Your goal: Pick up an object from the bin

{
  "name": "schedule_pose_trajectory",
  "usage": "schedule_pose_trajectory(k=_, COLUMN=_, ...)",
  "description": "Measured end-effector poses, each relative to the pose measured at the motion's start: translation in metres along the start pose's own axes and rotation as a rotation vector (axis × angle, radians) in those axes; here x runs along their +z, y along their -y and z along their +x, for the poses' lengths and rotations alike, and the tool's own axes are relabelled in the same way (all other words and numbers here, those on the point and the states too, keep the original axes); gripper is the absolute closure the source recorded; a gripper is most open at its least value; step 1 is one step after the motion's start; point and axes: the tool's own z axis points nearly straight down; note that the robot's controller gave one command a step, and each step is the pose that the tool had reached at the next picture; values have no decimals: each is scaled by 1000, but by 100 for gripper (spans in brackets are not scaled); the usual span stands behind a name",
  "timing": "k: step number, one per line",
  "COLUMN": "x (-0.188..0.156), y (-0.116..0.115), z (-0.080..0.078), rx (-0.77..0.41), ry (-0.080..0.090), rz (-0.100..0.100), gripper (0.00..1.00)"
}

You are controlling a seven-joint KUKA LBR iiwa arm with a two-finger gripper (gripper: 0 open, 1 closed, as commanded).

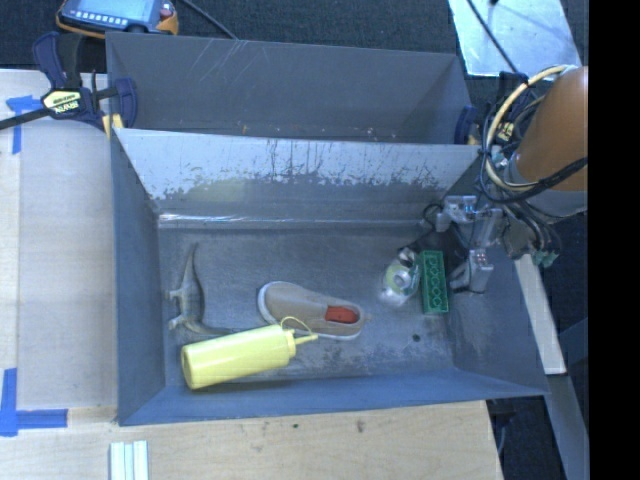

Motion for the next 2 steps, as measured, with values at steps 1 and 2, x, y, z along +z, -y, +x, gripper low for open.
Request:
schedule_pose_trajectory(k=1, x=-5, y=-1, z=-2, rx=-3, ry=9, rz=1, gripper=0)
schedule_pose_trajectory(k=2, x=55, y=9, z=-35, rx=-274, ry=17, rz=6, gripper=0)
